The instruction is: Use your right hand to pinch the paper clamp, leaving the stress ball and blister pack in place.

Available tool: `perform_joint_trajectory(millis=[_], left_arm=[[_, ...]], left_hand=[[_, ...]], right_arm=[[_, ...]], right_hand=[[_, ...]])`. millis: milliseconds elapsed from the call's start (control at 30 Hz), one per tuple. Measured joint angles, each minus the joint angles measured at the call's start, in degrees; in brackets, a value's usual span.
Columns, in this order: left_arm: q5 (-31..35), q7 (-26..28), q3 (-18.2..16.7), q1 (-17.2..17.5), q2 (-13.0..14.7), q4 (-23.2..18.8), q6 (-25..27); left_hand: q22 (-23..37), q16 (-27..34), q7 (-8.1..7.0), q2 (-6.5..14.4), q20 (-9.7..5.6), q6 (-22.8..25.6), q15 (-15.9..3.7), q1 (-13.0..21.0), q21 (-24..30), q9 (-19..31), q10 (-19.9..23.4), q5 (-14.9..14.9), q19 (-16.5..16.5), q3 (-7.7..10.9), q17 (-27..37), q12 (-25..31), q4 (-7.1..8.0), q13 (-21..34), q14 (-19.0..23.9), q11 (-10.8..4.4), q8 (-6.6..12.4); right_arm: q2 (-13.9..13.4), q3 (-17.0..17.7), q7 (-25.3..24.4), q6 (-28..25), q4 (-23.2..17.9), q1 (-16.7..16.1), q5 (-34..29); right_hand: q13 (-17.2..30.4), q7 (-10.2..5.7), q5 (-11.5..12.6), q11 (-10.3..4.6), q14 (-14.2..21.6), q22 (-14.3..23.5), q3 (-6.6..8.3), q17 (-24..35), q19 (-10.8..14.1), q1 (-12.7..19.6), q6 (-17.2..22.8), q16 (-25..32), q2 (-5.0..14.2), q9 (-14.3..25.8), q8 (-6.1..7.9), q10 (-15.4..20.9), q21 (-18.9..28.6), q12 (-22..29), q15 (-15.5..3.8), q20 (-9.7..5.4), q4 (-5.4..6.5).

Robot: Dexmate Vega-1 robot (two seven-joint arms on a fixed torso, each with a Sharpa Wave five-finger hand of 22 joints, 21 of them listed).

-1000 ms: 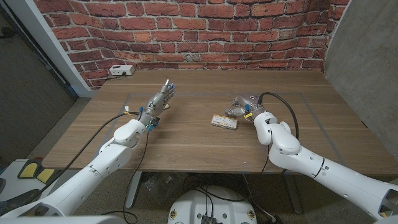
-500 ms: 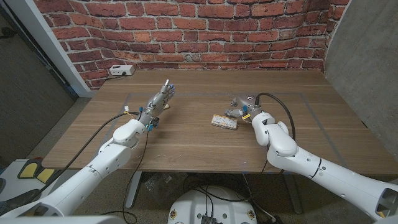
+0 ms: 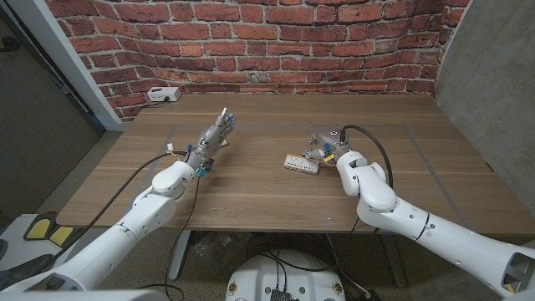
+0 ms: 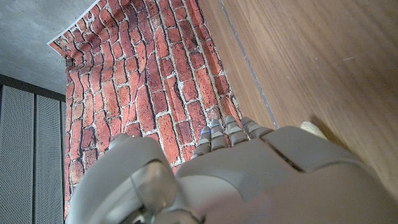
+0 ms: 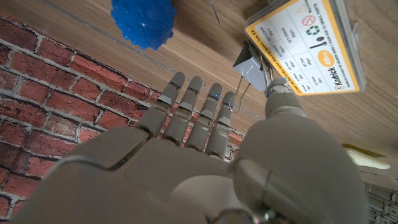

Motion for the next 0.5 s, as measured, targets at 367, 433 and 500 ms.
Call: perform_joint_trajectory(millis=[367,433,500], left_arm=[[-0.06,0.0,0.0,0.03,-0.12,0.24,-0.17],[-0.07,0.0,0.01,0.03,-0.14,0.27,-0.17],[-0.08,0.0,0.02,0.03,-0.17,0.3,-0.17]], left_hand=[[0.0,0.0,0.0,0.52,0.0,0.0,0.0,0.52,0.0,0.0,0.0,0.0,0.0,0.0,0.0,0.0,0.0,0.0,0.0,0.0,0.0],[0.0,0.0,0.0,0.52,0.0,0.0,0.0,0.52,0.0,0.0,0.0,0.0,-0.01,0.0,0.0,0.0,0.0,0.0,0.0,0.0,0.0],[0.0,0.0,0.0,0.51,-0.01,0.0,0.0,0.52,0.0,0.0,0.0,0.0,0.0,0.0,0.0,0.0,0.0,0.0,0.0,0.0,0.0]], right_arm=[[0.88,0.66,2.15,-0.26,0.36,-0.38,-1.68],[0.97,0.8,2.34,-0.27,0.38,-0.45,-1.79],[1.07,0.97,2.81,-0.3,0.39,-0.53,-2.02]], right_hand=[[0.01,2.44,0.0,1.26,-2.76,0.0,-0.64,0.29,-1.44,-1.66,-5.33,0.0,-0.85,-0.01,-0.58,-3.03,-0.21,0.0,0.73,0.62,0.64],[0.01,2.73,0.0,1.62,-3.65,0.0,-0.71,0.29,-1.77,-2.02,-6.86,0.0,-0.95,-0.01,-0.77,-3.89,-0.21,0.0,1.04,0.95,0.72],[0.0,3.13,0.0,2.23,-4.36,0.0,-0.98,0.29,-2.17,-2.77,-8.02,0.0,-1.17,-0.01,-0.93,-4.52,-0.43,0.0,1.46,1.35,0.99]])
